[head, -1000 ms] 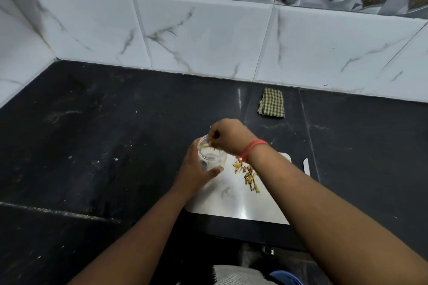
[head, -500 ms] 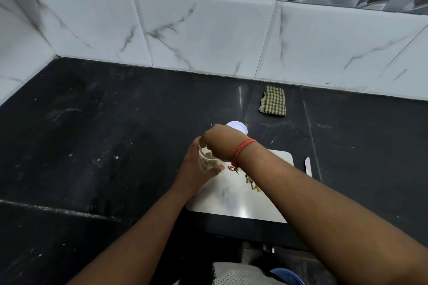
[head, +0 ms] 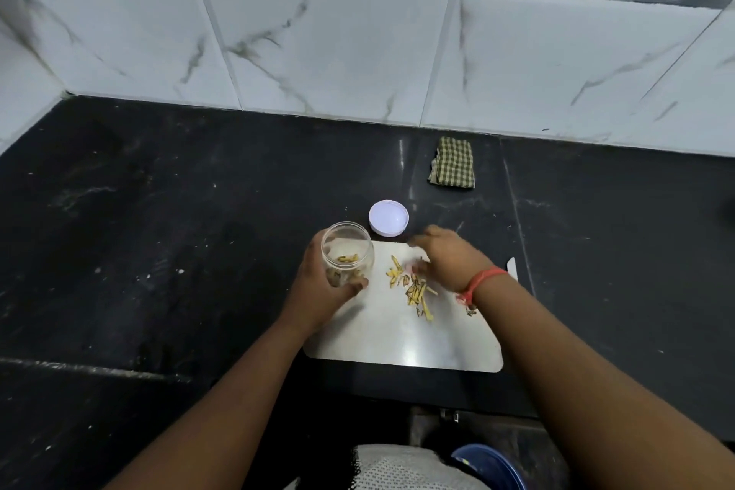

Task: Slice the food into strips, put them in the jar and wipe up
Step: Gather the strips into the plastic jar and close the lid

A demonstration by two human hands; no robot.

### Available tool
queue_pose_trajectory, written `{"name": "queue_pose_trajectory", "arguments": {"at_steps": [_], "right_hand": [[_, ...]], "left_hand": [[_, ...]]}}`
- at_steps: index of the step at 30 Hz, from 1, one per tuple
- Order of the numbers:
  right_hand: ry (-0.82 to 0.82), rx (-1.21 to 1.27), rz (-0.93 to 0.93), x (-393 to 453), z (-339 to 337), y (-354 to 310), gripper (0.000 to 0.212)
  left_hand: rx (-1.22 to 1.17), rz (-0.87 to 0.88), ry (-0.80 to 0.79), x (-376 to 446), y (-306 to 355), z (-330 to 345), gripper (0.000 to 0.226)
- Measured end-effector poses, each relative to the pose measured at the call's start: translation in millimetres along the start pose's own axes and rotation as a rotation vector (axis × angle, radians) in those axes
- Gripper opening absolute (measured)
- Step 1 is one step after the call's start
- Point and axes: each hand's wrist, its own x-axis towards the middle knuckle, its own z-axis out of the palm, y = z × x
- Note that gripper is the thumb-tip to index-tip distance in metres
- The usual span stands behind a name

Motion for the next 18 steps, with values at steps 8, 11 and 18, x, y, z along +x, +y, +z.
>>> {"name": "queue_pose_trajectory", "arguments": {"at_steps": [8, 11, 18], "right_hand": [[-0.069, 0.040, 0.195, -19.8, 53.9, -7.2, 0.081], [0.002, 0.100, 0.143, -15.8, 57.0, -9.6, 0.045], [0.072, 0.156, 0.007, -0.9, 50.3, -0.4, 0.060]], "left_hand": [[-0.006, 0.011, -0.006, -1.4, 1.4, 0.4, 0.095], [-0.016, 0.008, 0.001, -2.3, 2.1, 0.8, 0.096], [-0.021, -0.012, -0.002, -2.3, 3.6, 1.5, 0.100]]}}
